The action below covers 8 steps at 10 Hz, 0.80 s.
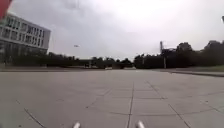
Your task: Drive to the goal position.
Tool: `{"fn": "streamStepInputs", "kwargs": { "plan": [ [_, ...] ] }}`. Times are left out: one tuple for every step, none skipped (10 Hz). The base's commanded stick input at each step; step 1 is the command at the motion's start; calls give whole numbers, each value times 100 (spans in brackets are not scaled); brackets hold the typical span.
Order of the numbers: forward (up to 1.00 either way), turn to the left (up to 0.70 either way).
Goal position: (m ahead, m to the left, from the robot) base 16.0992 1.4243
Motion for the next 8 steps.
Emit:
{"fn": "streamStepInputs", "kwargs": {
  "plan": [
    [50, 0],
    [50, 0],
    [50, 0],
    [50, 0],
    [50, 0],
    [50, 0],
    [50, 0],
    [50, 0]
  ]
}}
